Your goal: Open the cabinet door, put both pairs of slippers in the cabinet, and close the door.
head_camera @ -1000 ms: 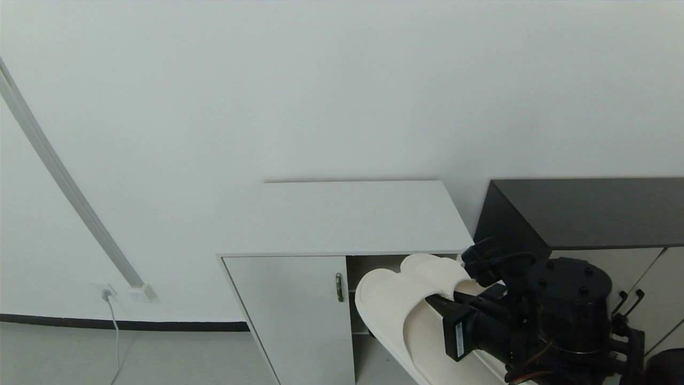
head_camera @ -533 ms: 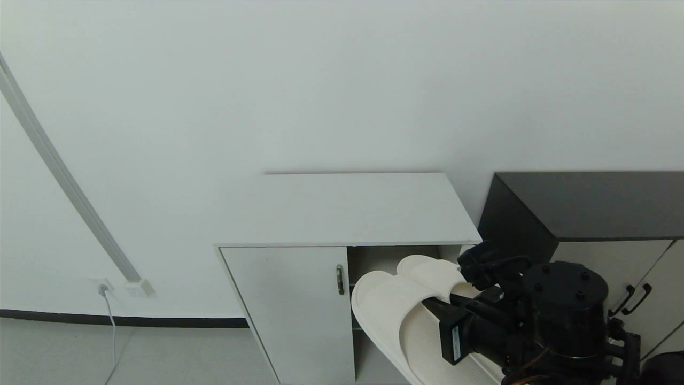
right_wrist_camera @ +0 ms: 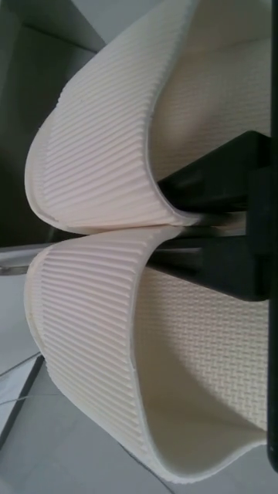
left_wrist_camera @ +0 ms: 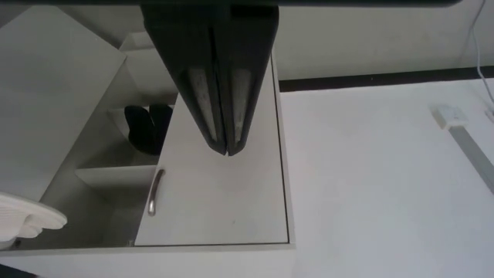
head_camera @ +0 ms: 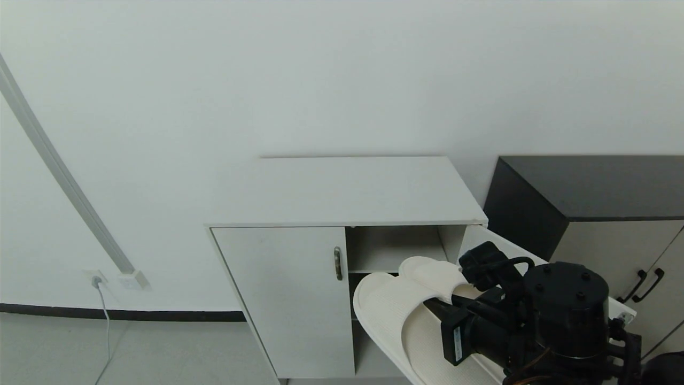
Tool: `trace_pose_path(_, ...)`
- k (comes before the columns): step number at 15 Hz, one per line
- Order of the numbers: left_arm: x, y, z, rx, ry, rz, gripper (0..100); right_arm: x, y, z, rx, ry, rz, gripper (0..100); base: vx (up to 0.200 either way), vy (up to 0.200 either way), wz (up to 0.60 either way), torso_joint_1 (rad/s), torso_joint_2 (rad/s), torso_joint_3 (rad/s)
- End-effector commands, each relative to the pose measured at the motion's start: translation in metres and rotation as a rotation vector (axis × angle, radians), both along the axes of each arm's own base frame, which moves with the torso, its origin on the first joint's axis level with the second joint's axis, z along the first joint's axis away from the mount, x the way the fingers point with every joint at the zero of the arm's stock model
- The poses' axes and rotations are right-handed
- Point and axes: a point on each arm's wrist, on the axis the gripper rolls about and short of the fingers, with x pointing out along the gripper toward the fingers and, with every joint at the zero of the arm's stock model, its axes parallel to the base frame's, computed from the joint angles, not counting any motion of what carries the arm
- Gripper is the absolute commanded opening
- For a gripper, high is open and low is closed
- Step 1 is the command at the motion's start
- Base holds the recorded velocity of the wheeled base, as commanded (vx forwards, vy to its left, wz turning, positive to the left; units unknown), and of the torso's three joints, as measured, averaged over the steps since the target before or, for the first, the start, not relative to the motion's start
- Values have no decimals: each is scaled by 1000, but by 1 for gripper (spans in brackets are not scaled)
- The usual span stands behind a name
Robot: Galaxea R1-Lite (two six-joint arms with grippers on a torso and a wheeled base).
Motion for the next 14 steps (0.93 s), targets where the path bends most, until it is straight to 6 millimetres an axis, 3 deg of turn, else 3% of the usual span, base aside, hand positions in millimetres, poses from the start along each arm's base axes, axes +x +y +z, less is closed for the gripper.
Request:
trace_pose_path(1, 0, 0, 0, 0, 0, 0, 0, 0, 0, -2, -5, 4, 1, 0, 0, 0, 0, -227, 554, 305)
trace_pose_path(14, 0, 0, 0, 0, 0, 0, 0, -2, 0, -4, -11, 0, 7, 0, 0, 0, 0, -200, 518, 318)
